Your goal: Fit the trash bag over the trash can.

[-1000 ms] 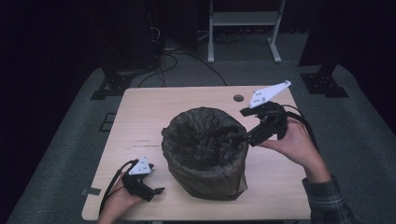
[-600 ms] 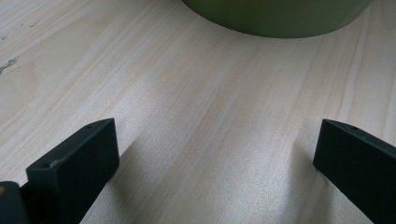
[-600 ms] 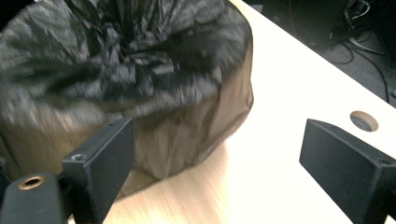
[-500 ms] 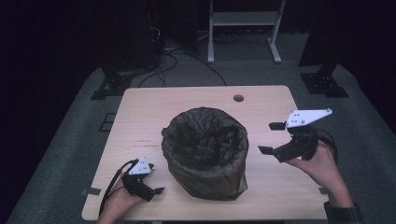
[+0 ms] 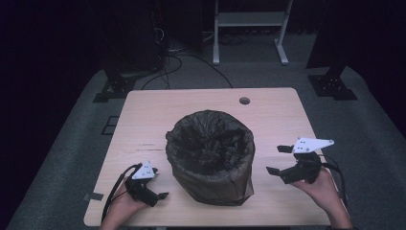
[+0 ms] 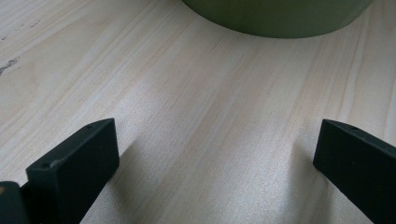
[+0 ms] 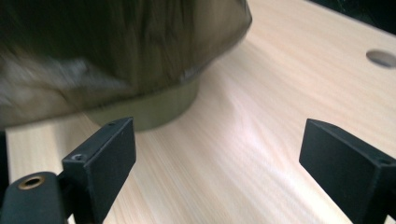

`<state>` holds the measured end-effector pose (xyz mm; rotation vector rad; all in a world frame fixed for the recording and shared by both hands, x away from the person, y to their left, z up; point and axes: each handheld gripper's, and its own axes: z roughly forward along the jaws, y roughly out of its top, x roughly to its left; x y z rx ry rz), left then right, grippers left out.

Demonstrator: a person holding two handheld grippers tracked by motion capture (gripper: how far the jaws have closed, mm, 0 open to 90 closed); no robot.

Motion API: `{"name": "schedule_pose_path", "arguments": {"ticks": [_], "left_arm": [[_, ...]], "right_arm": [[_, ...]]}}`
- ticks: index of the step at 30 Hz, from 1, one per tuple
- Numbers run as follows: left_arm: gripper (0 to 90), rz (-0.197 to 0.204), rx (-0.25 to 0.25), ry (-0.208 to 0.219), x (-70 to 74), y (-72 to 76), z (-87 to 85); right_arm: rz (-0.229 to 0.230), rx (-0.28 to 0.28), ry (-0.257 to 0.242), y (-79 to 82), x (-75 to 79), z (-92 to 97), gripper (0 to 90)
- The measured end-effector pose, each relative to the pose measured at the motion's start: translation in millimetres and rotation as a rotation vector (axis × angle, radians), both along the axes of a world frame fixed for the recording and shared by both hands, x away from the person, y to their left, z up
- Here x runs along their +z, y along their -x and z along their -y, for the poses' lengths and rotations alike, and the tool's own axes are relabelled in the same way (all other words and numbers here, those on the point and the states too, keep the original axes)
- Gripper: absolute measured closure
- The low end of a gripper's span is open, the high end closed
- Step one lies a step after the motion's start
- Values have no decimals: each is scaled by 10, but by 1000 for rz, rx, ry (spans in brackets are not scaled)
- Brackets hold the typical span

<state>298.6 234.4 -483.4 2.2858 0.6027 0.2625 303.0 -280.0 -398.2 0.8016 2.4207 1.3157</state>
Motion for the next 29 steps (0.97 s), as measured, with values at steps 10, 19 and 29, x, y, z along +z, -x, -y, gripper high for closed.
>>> {"name": "schedule_pose_path", "arguments": {"ticks": [10,19,29], "left_arm": [[0,0,1,0,0,0,0],[0,0,1,0,0,0,0],[0,2,5,-4,2,-1,-3]], "right_arm": [[-41,-49,5,48,-544,113,93],[-34,-89,74,54,-836,221,93],[-46,-105,102,39,-868,221,93]]}}
